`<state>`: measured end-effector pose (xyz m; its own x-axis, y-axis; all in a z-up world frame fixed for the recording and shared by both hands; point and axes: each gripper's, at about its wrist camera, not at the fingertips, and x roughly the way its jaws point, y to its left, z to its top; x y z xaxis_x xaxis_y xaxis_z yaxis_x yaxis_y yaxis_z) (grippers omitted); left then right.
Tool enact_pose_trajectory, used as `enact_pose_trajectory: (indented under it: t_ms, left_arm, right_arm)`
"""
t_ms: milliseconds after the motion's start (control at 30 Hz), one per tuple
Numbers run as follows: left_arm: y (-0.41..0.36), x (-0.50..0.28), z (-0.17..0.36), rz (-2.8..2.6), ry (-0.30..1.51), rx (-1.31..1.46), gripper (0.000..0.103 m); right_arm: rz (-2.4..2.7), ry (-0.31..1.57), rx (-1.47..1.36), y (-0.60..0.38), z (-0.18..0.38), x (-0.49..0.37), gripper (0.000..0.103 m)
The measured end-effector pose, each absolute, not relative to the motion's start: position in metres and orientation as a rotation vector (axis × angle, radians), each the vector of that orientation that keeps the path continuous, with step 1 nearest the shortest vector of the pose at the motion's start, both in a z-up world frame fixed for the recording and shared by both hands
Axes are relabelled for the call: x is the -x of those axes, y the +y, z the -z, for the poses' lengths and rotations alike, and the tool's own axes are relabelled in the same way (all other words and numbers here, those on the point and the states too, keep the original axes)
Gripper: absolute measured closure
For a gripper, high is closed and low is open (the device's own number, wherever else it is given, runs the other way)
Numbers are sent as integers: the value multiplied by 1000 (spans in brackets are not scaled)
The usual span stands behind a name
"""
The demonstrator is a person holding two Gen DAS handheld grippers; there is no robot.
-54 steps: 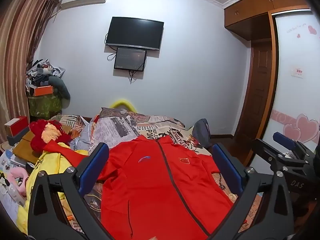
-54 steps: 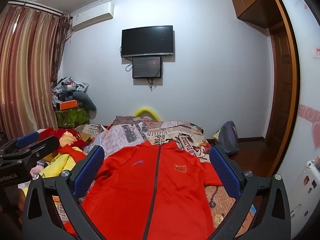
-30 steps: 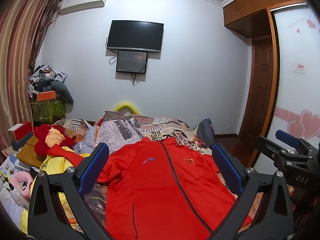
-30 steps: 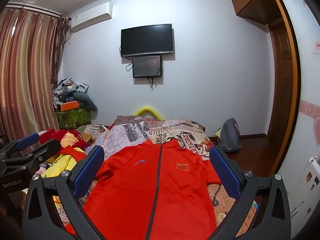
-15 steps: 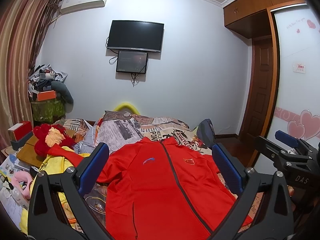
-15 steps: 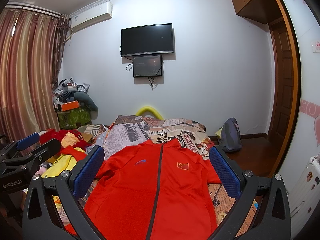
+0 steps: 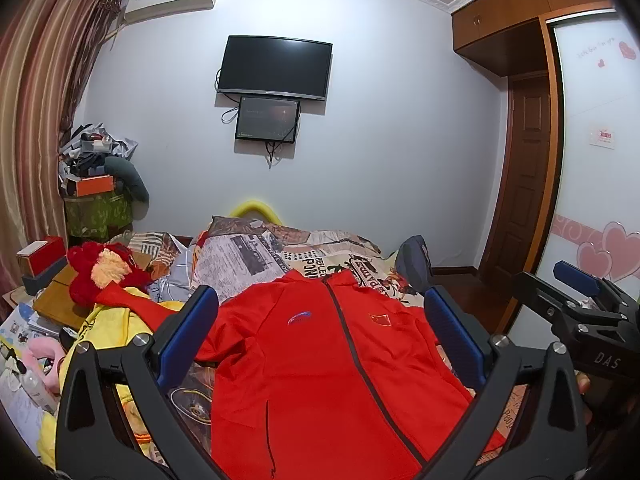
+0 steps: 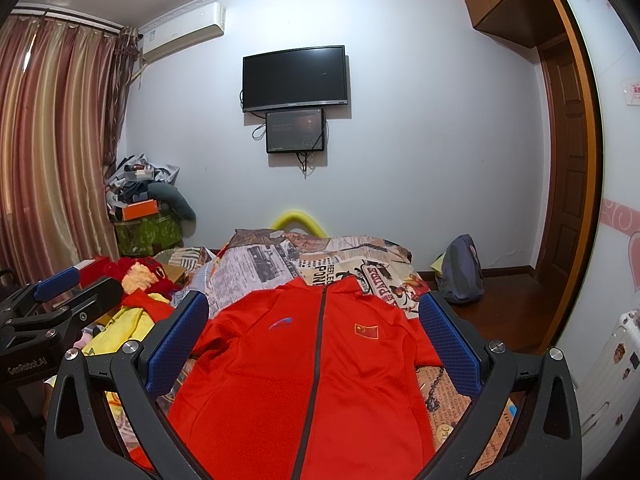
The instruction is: Fold large clothes
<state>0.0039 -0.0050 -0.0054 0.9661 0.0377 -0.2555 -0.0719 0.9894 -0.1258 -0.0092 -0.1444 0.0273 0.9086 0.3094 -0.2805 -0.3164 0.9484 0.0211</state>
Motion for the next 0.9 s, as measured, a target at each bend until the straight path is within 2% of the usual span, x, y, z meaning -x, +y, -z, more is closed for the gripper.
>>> enact_pose_trajectory:
  t_ms: [900]
  left_arm:
    - [5,-11,11,-64,274,155,0]
  right_arm:
    - [-320,306,36,-142,-11,1,0]
